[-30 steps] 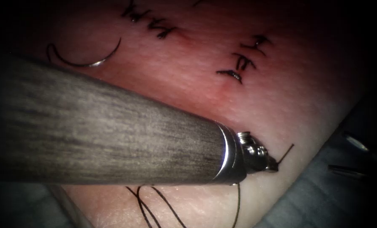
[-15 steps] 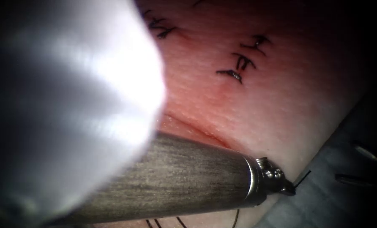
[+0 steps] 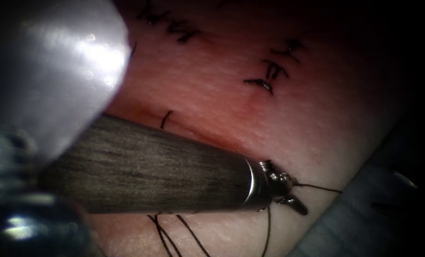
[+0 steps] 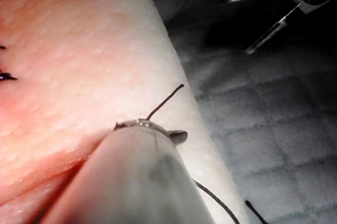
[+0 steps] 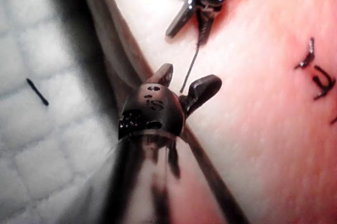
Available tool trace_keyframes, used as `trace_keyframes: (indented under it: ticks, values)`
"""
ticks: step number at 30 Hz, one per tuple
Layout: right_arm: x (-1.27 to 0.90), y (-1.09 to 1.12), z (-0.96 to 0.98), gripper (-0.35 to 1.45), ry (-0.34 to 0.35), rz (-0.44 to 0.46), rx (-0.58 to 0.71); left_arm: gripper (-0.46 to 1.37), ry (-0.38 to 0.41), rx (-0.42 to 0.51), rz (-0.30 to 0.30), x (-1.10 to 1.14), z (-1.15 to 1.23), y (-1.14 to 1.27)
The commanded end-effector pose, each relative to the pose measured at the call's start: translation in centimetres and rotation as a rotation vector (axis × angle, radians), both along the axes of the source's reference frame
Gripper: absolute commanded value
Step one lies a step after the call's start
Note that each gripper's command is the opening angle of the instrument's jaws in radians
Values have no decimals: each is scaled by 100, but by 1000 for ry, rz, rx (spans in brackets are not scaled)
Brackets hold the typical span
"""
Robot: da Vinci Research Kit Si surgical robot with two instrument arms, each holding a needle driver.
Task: Wound Closure
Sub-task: Set down the cut suture end
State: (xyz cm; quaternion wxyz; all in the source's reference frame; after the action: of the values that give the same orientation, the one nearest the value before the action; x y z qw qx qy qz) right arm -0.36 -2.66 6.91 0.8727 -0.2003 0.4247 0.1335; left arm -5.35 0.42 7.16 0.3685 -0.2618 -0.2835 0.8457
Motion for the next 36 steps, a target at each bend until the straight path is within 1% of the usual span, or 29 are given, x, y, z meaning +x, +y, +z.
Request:
trace_keyframes:
  ticks: [1,4,5,8,9,10,11,12,14,15,16,17,19,20,21,22,23,24,25,27,28,29,30,31,33,34,36]
  values:
    - [1,0,0,142,-1,-4,3,50,3,6,-3,6,-1,1]
    - [2,0,1,142,1,-5,3,51,4,13,-3,14,-3,3]
    - [3,0,1,142,1,-4,3,54,4,17,-5,18,-3,3]
    - [4,0,2,142,1,-4,3,55,14,32,-15,23,-2,0]
    - [4,-1,1,142,1,-4,2,53,13,32,-21,25,-1,-2]
    - [4,-1,1,142,1,-4,2,47,9,34,-18,27,-1,-4]
    - [4,-1,2,142,1,-4,2,27,-1,35,-20,30,-3,-4]
    - [4,-1,2,142,1,-4,2,21,-4,36,-21,30,-3,-4]
    - [4,-2,2,141,1,-4,1,-1,-63,42,-51,28,-15,4]
    - [4,-2,2,142,1,-4,1,-1,-74,42,-58,28,-17,6]
    - [4,-2,3,141,1,-4,1,1,-128,45,-83,21,-29,13]
    - [4,-2,4,141,1,-3,1,4,-163,49,-101,16,-36,18]
    - [5,-1,5,141,0,-3,0,3,-219,41,-124,6,-51,25]
    - [6,0,6,141,0,-2,0,5,-279,49,-144,-5,-65,30]
    - [6,0,6,142,0,-2,0,6,-304,56,-151,-10,-70,32]
    - [7,0,7,141,0,-1,0,23,-362,71,-159,-19,-79,33]
    - [7,0,7,142,-1,-1,0,49,-405,82,-161,-26,-84,33]
    - [8,0,7,141,-1,-1,0,88,-460,96,-156,-34,-89,31]
    - [8,0,7,142,-1,-1,0,94,-492,105,-146,-40,-90,28]
    - [8,0,7,142,-1,-1,0,100,-521,112,-120,-50,-89,20]
    - [8,-1,6,142,0,-1,0,104,-523,110,-103,-56,-86,14]
    - [8,-1,6,142,0,-1,0,103,-523,107,-90,-60,-82,8]
    - [7,-2,6,142,3,2,4,103,-518,113,-84,-62,-75,2]
    - [7,-3,5,142,3,2,3,103,-518,112,-81,-62,-73,1]
    - [6,-4,4,142,4,1,3,107,-510,115,-72,-63,-57,-6]
    - [5,-6,3,142,4,1,2,112,-502,121,-68,-61,-43,-9]
    - [4,-7,3,142,5,0,2,117,-491,136,-69,-57,-28,-11]
